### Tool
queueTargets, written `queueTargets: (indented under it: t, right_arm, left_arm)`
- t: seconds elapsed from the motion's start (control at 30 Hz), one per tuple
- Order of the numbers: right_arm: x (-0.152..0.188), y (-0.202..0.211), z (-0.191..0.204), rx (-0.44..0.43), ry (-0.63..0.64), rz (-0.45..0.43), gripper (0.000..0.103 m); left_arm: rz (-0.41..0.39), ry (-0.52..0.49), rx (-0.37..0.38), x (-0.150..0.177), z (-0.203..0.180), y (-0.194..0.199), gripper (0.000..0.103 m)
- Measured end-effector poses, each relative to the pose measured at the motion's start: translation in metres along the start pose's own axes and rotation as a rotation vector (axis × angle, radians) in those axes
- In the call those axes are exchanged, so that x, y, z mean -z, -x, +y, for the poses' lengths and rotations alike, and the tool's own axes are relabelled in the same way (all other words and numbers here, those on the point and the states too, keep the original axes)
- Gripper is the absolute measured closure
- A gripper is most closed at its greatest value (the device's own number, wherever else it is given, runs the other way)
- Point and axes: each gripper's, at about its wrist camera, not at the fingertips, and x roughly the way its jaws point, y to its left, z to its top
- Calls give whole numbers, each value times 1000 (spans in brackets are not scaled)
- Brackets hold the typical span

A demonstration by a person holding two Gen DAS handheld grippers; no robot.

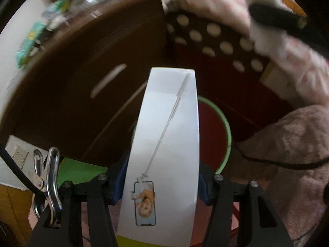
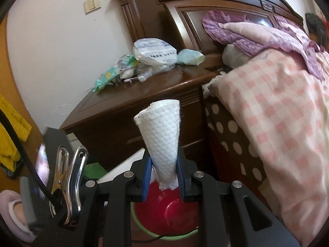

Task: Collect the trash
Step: 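Carry the box with the left tool while the right tool carries the cone down to the bucket, then open the left tool dropping the box into the red bucket while the right tool drops the cone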

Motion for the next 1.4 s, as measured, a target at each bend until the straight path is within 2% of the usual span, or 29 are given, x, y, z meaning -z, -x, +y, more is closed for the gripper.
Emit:
queueTargets:
  t: [0.33,0.57,0.87,1.17,1.4]
  right_arm:
    - [13,-19,-13,12,-21,32,80]
    - [19,-30,-22,9,-41,60,80]
    - [23,-39,-27,0,-70,82,80]
    - [26,-49,-32,-16,-103,110,80]
    - [26,-53,-33,-18,-113,129,80]
  left_arm:
    - [247,2,76,-5,-16,-108,45]
    - [340,25,108,-6,-17,-152,44]
    - [433,50,102,0,-16,-201,43]
    - [478,63,125,15,-18,-227,43]
    - [426,76,124,11,-20,-216,43]
